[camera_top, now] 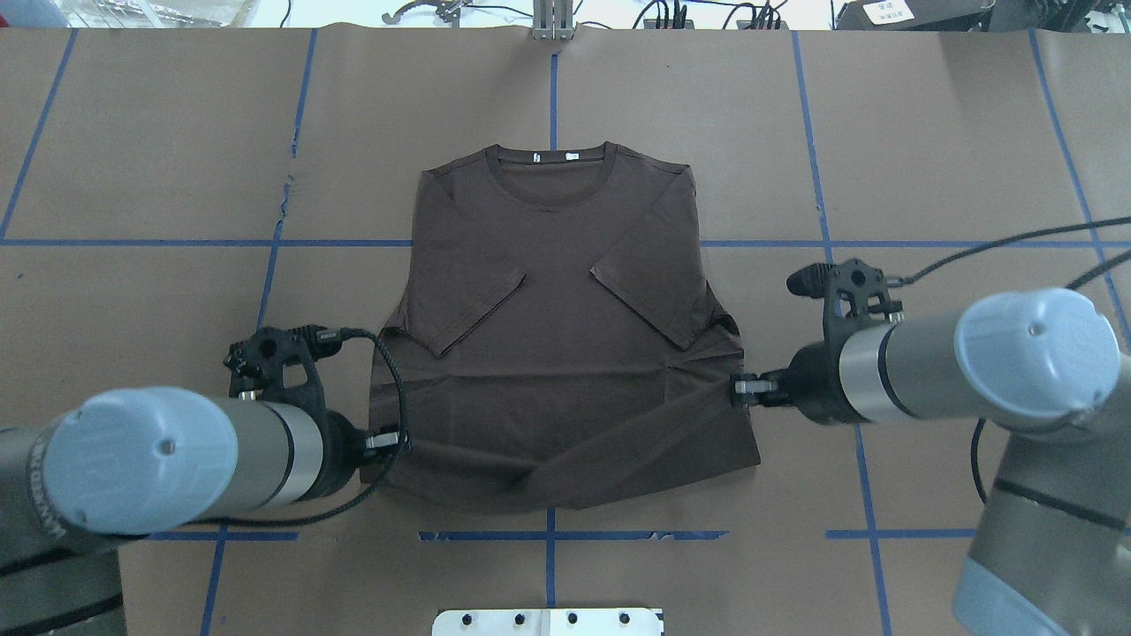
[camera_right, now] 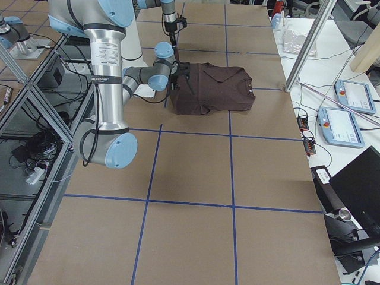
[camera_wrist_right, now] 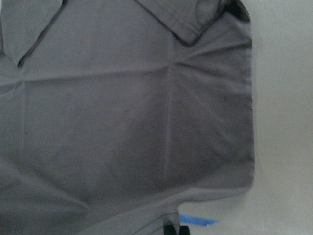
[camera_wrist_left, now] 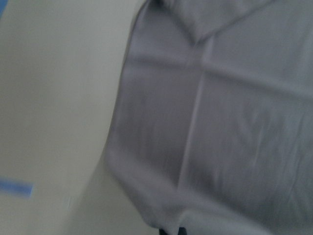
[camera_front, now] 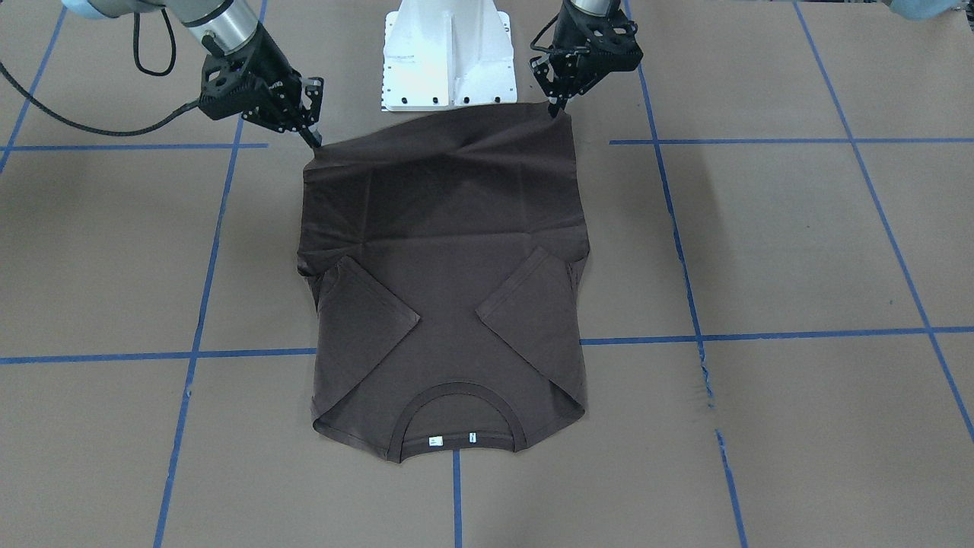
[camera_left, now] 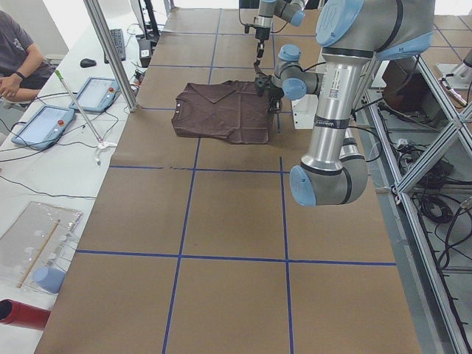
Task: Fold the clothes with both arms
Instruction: 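Lift the hem with both grippers and fold it toward the collar, then lower the hem onto the collar and open both grippers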
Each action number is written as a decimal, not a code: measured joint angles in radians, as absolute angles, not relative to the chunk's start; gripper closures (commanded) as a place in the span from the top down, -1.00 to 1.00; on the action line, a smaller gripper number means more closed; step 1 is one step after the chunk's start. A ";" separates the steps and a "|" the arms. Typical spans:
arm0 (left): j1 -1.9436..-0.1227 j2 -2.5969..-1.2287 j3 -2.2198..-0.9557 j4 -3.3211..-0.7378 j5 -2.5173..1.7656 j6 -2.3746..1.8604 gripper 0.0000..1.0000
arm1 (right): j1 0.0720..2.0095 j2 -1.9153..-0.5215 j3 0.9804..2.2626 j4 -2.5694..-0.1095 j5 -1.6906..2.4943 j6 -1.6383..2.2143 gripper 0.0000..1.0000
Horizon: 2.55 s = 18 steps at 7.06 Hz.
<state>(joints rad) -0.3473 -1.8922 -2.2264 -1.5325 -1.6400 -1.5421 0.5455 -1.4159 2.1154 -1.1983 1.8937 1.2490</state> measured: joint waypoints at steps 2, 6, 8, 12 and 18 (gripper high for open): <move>-0.508 -1.943 -2.052 -1.608 -1.640 -1.368 -1.00 | 0.733 -1.292 1.914 -1.191 1.993 1.147 -1.00; -0.668 -2.058 -1.671 -1.867 -1.650 -1.259 -1.00 | 0.842 -1.044 1.543 -1.183 2.015 1.123 -1.00; -0.719 -2.152 -1.505 -1.970 -1.653 -1.246 -1.00 | 0.864 -0.955 1.433 -1.178 2.015 1.124 -1.00; -0.762 -2.235 -1.329 -2.060 -1.653 -1.228 -1.00 | 0.883 -0.922 1.311 -1.095 2.014 1.124 -1.00; -0.763 -2.262 -1.307 -2.062 -1.652 -1.221 0.61 | 0.913 -0.830 1.197 -1.074 2.015 1.124 -0.46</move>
